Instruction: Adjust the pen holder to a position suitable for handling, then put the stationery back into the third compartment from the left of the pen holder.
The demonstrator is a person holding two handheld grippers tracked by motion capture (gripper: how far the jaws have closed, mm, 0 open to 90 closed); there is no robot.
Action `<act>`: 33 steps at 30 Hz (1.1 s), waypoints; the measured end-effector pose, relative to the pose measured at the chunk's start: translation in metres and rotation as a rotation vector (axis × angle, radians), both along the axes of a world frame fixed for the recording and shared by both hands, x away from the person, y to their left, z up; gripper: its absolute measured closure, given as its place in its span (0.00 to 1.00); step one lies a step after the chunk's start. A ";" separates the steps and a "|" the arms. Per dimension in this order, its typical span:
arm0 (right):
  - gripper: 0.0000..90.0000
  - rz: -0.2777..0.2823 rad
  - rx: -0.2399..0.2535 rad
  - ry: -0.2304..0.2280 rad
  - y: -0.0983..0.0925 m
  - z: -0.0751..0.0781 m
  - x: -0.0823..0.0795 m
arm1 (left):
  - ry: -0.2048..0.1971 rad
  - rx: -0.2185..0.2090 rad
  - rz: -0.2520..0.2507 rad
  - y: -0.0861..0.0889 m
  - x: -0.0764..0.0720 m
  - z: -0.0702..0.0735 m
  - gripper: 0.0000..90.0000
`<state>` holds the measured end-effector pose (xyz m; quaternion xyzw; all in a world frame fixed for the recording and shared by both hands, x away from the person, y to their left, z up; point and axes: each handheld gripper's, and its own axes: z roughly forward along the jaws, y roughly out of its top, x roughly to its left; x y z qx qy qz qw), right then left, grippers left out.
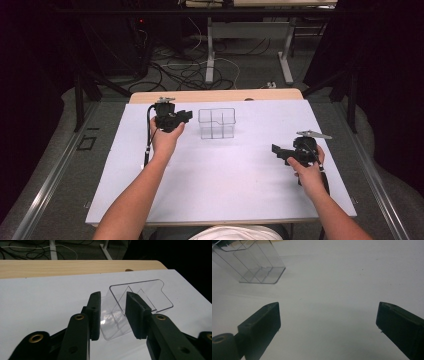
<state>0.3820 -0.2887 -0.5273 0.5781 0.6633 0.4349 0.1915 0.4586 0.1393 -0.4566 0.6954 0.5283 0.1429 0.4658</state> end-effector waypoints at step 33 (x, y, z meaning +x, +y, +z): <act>0.06 -0.014 0.004 0.014 -0.003 -0.001 -0.002 | -0.094 0.173 -0.002 0.085 -0.047 -0.014 0.21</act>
